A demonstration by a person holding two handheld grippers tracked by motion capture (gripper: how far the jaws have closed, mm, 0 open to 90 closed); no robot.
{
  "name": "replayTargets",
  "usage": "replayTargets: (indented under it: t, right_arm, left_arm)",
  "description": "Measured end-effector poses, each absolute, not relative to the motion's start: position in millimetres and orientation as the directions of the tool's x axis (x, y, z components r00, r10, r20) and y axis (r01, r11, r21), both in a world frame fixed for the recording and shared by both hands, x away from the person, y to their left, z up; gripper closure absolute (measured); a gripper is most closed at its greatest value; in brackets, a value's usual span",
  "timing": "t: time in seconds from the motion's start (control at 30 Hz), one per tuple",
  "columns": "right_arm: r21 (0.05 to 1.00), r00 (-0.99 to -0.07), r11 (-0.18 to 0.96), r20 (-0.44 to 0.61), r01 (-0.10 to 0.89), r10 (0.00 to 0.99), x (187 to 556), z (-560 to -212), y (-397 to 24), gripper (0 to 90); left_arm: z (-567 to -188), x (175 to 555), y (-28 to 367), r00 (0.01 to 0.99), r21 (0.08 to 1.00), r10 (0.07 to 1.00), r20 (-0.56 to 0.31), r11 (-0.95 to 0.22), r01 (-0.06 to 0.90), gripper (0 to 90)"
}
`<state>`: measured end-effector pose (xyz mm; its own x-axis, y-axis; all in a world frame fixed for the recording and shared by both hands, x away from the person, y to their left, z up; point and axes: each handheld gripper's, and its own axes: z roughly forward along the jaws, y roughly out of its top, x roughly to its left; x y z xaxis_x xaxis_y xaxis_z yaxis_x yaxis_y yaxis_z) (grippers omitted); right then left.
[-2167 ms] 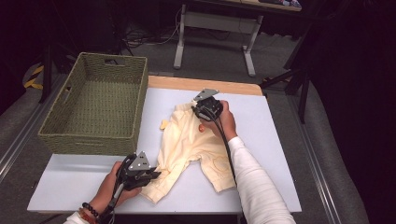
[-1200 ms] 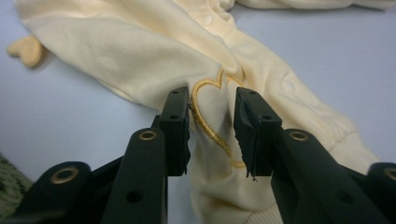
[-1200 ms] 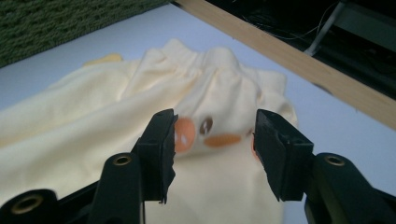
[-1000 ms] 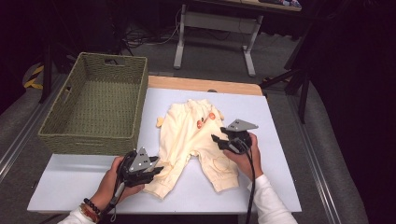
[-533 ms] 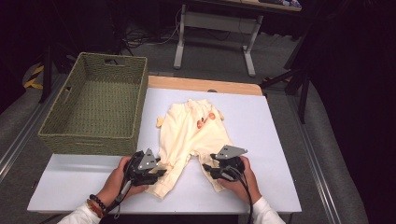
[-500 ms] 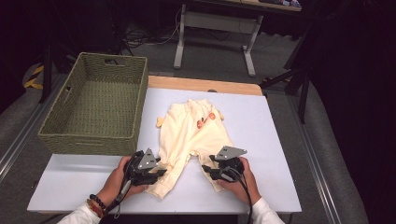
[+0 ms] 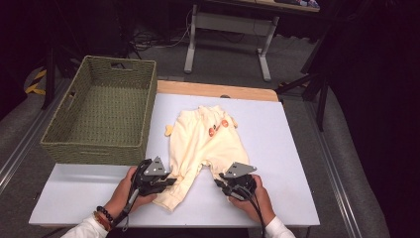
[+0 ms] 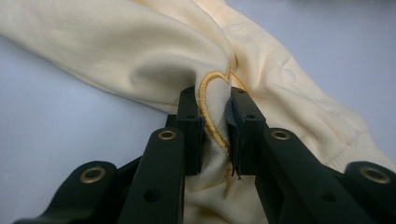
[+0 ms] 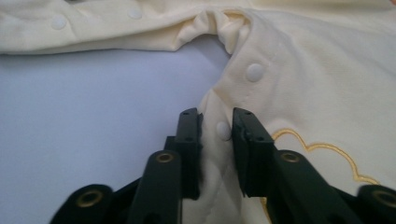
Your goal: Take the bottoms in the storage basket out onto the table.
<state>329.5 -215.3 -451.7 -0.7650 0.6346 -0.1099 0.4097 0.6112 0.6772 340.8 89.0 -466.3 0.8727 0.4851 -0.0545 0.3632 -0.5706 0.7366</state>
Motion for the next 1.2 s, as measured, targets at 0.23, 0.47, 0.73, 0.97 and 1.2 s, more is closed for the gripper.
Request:
replayTargets:
  t: [0.23,0.47,0.73,0.97,1.2]
  right_arm:
    - [0.690,-0.800,0.611,-0.077,0.388,0.595,323.6,-442.9,-214.9,80.7]
    - [0.688,-0.814,0.639,-0.119,0.345,0.568,305.7,-436.5,-205.0,76.7]
    - [0.787,-0.746,0.518,-0.114,0.335,0.656,307.7,-429.5,-233.9,50.5]
    - [0.853,-0.671,0.361,-0.017,0.377,0.741,323.0,-430.5,-273.5,44.0]
    - [0.836,-0.607,0.361,-0.044,0.413,0.794,328.5,-433.8,-281.1,44.8]
  left_arm:
    - [-462.2,337.4,86.9,0.860,0.755,0.509,-0.037,-0.550,0.358,78.9]
    - [-448.3,333.5,97.3,0.829,0.794,0.559,-0.001,-0.504,0.341,79.2]
    - [-440.6,331.4,113.8,0.806,0.804,0.591,0.000,-0.480,0.352,78.8]
    - [-438.5,331.8,131.0,0.767,0.814,0.642,-0.007,-0.441,0.377,75.2]
    - [-435.2,324.7,143.2,0.771,0.825,0.637,-0.005,-0.434,0.363,74.0]
